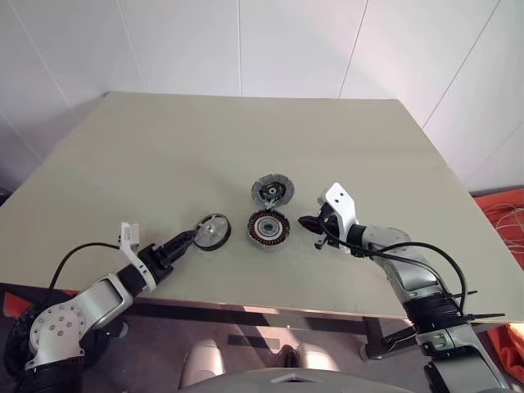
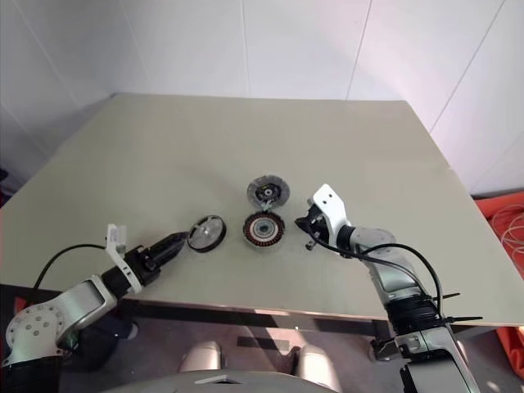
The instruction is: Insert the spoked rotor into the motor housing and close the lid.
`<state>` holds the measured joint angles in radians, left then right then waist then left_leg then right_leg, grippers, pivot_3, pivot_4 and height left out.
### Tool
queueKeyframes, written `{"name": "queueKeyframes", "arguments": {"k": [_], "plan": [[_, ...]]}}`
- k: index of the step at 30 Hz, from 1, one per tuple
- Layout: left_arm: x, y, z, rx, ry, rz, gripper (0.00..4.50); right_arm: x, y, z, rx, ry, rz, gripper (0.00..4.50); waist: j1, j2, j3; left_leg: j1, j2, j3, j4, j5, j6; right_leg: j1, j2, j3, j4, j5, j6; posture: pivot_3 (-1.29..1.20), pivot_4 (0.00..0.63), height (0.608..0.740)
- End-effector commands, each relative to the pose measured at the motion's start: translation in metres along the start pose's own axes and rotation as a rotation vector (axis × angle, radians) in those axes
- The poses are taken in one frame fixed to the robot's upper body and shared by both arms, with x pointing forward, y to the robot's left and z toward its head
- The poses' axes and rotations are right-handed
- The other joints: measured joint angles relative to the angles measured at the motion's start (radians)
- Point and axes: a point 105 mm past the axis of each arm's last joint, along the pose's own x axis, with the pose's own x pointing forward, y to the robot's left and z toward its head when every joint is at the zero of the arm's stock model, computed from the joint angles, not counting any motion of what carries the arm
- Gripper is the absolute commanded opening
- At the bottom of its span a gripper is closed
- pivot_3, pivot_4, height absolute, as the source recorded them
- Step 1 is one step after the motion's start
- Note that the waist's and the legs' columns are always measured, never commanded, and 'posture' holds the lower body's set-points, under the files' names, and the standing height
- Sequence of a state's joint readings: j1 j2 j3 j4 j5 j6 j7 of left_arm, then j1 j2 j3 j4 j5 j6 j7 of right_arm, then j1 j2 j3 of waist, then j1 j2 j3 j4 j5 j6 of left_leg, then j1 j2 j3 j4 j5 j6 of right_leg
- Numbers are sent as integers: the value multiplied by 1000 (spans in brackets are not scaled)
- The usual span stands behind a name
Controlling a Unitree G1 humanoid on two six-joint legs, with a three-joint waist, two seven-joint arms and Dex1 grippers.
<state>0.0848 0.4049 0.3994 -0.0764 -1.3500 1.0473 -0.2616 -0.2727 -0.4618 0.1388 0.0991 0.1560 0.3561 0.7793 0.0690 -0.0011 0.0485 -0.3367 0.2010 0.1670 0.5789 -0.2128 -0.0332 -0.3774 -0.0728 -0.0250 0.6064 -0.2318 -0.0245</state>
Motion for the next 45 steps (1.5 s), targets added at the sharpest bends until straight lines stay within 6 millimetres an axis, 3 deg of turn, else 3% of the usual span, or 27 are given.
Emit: {"name": "queueKeyframes", "arguments": {"k": [1,10,15,17,19,20,21,22,23,24,25,26,27,28,29,30,33,36,40,45], "plan": [[-2,9,6,3,2,-11,2919,-2,-3,14,-41,-43,-14,0,0,0,0,0,0,0,0,0,0,0,0,0,0,0,0,0,0,740],[14,53,3,-52,22,5,2919,0,-3,16,-45,-46,-9,0,15,13,0,9,-2,0,-2,0,0,10,-2,0,0,-1,2,0,0,740],[28,66,1,-51,24,0,2919,0,-2,16,-46,-46,-8,0,25,18,2,19,-8,-1,-9,0,-1,9,-5,1,-5,-3,5,0,0,740],[31,71,0,-38,23,5,2919,0,-2,16,-45,-47,-8,0,23,26,2,24,-13,-3,-14,0,-1,13,-5,-2,-13,-3,6,0,0,740],[33,74,1,-24,14,6,2919,0,-2,16,-44,-46,-8,0,16,38,5,23,-11,-11,-21,0,-1,18,-7,-22,-37,-4,6,0,0,740],[33,75,1,-13,9,4,2919,0,-2,15,-43,-46,-9,0,-1,55,9,24,-10,-18,-22,0,0,23,-10,-44,-49,-4,6,0,0,740],[33,75,2,-2,5,2,2919,-1,-1,15,-42,-46,-9,0,2,66,13,25,3,-25,-24,-2,2,42,-11,-89,-77,-4,7,0,0,740],[34,75,3,0,-3,-2,2919,-1,-1,15,-41,-45,-9,0,15,53,13,17,18,-21,-38,-2,1,61,-23,-113,-45,-36,16,0,0,740],[34,76,5,7,-9,-4,2919,-1,-1,14,-41,-45,-8,0,53,11,0,3,21,1,-34,-2,1,51,-35,-103,79,-69,3,0,0,740],[34,76,9,27,-25,-3,2919,-1,-1,14,-40,-45,-8,0,61,-15,-5,-8,23,42,-26,1,-2,65,-34,-50,138,-108,7,0,0,740],[34,76,14,56,-48,-3,2919,-1,-1,14,-40,-45,-8,0,79,10,-4,-21,26,54,13,-5,-15,56,-22,-7,140,-198,-5,0,0,740],[33,75,21,91,-70,2,2919,-1,0,14,-40,-45,-8,0,85,24,-14,-31,13,1,67,-4,-10,50,-11,-1,143,-197,-8,0,0,740],[31,73,30,142,-107,4,2919,-1,0,14,-40,-45,-8,0,82,27,-18,-26,-20,-49,88,1,-17,53,-1,7,135,-193,-2,0,0,740],[30,71,39,190,-148,7,2919,-1,0,14,-39,-45,-7,0,81,24,-16,-4,-38,-47,40,-5,-11,49,6,12,120,-169,-3,0,0,740],[28,68,51,247,-199,14,2919,-1,0,14,-39,-44,-7,0,81,26,-17,-6,-35,-44,16,0,-14,42,17,13,104,-151,-3,0,0,740],[24,64,62,303,-252,17,2919,-1,0,13,-39,-44,-6,0,79,28,-18,-11,-30,-44,10,5,-16,42,22,13,91,-137,-12,0,0,740],[-4,56,86,434,-356,33,2919,-1,1,13,-38,-42,-4,0,51,20,-14,-12,-20,-44,-1,9,-22,49,36,4,64,-119,-19,0,0,740],[-14,41,96,486,-376,11,2919,-1,1,12,-38,-41,-4,0,24,15,-10,-12,-10,-45,-4,11,-26,51,45,1,50,-115,-16,0,0,740],[-16,30,89,451,-338,-35,2919,0,2,12,-37,-42,-3,0,28,10,-5,-14,-5,-46,-6,11,-26,53,50,0,35,-101,-22,0,0,740],[-13,7,68,342,-274,-168,2919,0,2,11,-35,-42,-5,0,32,4,0,-15,-14,-45,-6,5,-15,58,37,1,26,-99,-18,0,0,740]]}}
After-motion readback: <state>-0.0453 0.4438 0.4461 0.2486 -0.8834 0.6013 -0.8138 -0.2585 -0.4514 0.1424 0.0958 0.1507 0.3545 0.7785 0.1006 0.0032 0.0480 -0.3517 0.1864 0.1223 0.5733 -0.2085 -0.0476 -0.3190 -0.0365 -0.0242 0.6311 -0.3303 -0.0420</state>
